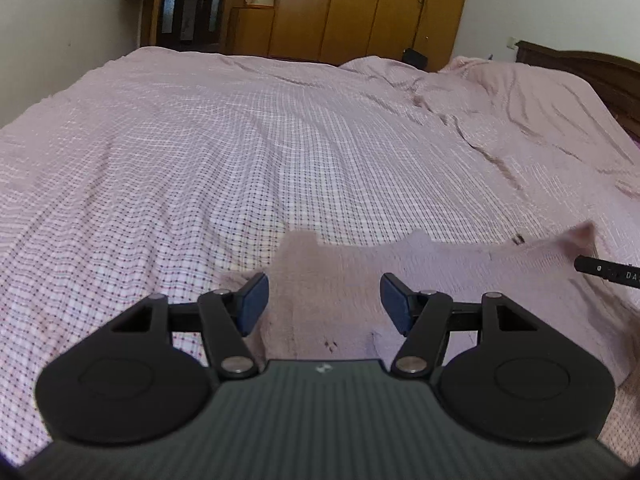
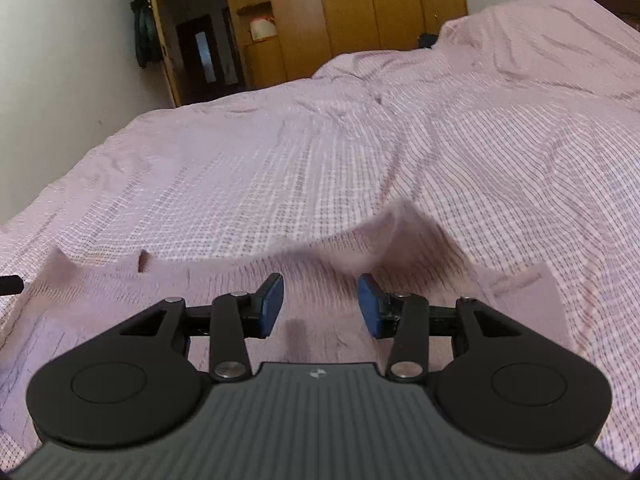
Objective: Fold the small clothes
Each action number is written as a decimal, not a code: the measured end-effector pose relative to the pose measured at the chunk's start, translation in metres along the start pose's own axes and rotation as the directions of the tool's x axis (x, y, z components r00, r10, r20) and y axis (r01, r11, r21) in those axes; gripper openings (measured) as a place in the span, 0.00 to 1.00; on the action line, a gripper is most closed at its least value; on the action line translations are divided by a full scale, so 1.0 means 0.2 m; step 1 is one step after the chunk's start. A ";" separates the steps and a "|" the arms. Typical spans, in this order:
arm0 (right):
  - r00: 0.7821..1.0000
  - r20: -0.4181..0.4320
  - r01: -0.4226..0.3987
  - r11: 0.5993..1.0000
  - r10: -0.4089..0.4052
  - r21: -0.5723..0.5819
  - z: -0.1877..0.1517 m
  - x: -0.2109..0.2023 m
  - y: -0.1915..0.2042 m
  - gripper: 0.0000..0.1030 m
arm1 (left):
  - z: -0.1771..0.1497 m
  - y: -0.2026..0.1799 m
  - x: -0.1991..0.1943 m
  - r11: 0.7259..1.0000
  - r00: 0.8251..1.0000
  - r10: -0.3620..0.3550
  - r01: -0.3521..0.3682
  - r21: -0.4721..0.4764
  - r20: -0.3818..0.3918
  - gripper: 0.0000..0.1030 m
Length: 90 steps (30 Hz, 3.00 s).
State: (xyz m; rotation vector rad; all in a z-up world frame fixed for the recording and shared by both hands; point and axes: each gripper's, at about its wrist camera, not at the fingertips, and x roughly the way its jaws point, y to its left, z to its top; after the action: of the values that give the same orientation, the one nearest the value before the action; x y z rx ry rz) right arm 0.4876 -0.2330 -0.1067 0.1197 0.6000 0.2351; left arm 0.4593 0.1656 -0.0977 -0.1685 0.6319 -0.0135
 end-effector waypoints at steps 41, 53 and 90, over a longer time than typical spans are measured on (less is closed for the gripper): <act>0.952 -0.005 -0.259 0.816 0.305 0.516 -0.24 -0.17 -0.87 0.59 | -0.16 -0.05 -0.06 0.996 0.998 0.043 -0.039 0.082 -0.055 0.61; 0.958 -0.020 -0.240 0.838 0.286 0.489 -0.22 -0.15 -0.84 0.22 | -0.16 -0.06 -0.06 0.996 0.998 0.039 -0.034 0.087 -0.052 0.61; 0.982 0.021 -0.188 0.944 0.189 0.270 0.08 -0.21 0.15 0.15 | -0.13 -0.04 -0.12 0.999 0.999 0.024 -0.022 0.043 -0.043 0.61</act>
State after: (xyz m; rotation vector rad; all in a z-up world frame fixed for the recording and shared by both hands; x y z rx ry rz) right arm 0.4568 -0.2163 -0.0655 0.4436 0.6245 0.3381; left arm 0.4257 0.1561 -0.1037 -0.1197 0.6763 -0.0081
